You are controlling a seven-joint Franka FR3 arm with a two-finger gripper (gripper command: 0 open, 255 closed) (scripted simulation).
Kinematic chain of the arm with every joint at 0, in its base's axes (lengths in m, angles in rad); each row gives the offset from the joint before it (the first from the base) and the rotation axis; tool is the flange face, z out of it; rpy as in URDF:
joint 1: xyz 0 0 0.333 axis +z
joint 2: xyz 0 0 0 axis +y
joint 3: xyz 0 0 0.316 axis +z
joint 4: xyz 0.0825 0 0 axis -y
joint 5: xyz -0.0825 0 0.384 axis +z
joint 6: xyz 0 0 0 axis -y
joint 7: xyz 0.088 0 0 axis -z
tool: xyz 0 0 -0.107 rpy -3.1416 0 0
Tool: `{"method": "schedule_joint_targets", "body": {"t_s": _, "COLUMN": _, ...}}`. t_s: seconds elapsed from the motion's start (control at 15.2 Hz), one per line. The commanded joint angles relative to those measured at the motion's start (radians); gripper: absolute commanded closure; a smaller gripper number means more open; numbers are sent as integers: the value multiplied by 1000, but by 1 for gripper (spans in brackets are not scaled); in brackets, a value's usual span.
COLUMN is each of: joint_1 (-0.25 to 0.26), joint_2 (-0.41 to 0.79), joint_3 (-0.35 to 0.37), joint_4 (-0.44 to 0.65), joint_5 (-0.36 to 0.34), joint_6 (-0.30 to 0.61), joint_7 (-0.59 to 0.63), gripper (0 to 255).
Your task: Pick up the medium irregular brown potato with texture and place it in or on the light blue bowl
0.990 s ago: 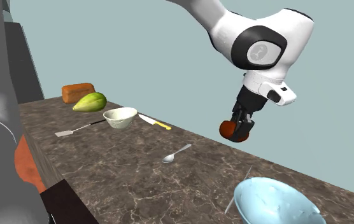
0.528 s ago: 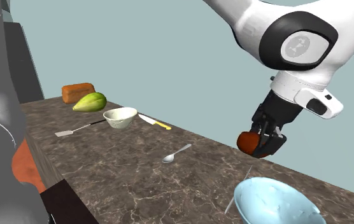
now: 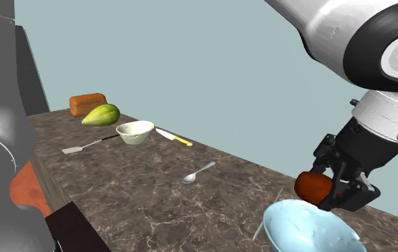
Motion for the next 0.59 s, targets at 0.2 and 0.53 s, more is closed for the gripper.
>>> {"method": "schedule_joint_targets", "body": {"t_s": 0.2, "joint_1": -7, "joint_2": 34, "joint_3": 2, "joint_4": -21, "joint_5": 18, "joint_6": 48, "joint_7": -30, "gripper": 255}}
{"method": "schedule_joint_targets", "body": {"t_s": 0.53, "joint_1": -10, "joint_2": 71, "joint_3": 9, "joint_4": -41, "joint_5": 39, "joint_6": 98, "joint_7": -54, "gripper": 255}}
